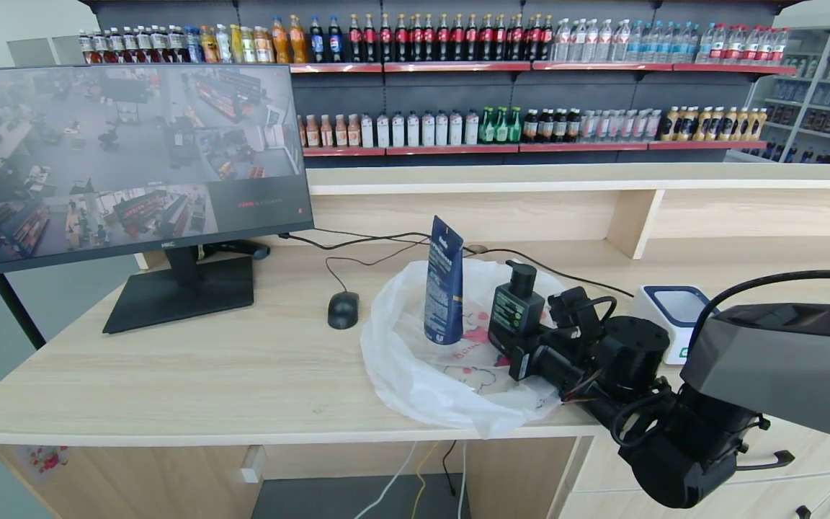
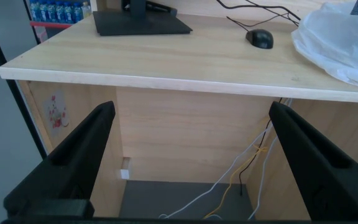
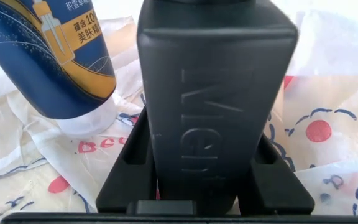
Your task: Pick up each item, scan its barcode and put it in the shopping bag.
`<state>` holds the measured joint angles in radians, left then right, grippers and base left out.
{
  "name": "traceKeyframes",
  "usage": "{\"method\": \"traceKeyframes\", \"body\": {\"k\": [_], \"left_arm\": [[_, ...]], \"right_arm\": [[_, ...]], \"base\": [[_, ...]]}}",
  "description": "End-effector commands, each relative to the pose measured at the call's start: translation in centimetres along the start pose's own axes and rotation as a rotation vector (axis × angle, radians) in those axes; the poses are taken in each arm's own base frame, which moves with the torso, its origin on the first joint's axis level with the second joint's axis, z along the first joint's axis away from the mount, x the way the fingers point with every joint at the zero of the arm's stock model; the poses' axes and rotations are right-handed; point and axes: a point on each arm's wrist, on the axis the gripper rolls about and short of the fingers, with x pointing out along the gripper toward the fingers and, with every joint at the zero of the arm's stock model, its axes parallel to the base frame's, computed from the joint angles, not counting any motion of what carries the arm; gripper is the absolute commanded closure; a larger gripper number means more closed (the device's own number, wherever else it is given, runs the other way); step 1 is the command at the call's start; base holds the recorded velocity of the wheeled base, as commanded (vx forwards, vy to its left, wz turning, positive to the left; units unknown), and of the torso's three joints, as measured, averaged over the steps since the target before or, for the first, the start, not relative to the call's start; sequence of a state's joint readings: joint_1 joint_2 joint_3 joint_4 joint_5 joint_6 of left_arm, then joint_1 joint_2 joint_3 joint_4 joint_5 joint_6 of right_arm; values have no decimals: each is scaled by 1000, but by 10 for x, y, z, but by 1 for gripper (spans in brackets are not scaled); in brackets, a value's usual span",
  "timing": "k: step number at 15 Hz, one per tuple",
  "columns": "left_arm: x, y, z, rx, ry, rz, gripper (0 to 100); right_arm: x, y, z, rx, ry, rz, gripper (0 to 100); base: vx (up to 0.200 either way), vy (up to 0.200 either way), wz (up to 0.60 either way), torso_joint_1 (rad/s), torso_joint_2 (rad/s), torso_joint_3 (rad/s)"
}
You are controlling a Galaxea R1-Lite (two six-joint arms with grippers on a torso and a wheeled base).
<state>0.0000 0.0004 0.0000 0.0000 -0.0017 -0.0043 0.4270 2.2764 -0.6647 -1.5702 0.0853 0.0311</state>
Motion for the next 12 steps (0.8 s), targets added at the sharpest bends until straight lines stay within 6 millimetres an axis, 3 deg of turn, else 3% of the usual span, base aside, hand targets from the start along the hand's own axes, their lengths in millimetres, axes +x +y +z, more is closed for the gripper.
{"method": "traceKeyframes", "body": {"k": [1,5,6,12], "left_arm": [[0,0,0,0,0,2,0],[0,0,0,0,-2,0,0],[0,0,0,0,-2,0,0],[0,0,0,0,-2,0,0]], "right_arm": [[0,0,-2,0,5,0,100],[-2,-2,-3,10,12,-5,100],[-3,-1,-3,12,17,-4,0],[-11,-9,9,16,-4,-30,0]], "base": [[0,0,0,0,0,0],[0,0,0,0,0,0],[0,0,0,0,0,0],[0,0,0,0,0,0]]}}
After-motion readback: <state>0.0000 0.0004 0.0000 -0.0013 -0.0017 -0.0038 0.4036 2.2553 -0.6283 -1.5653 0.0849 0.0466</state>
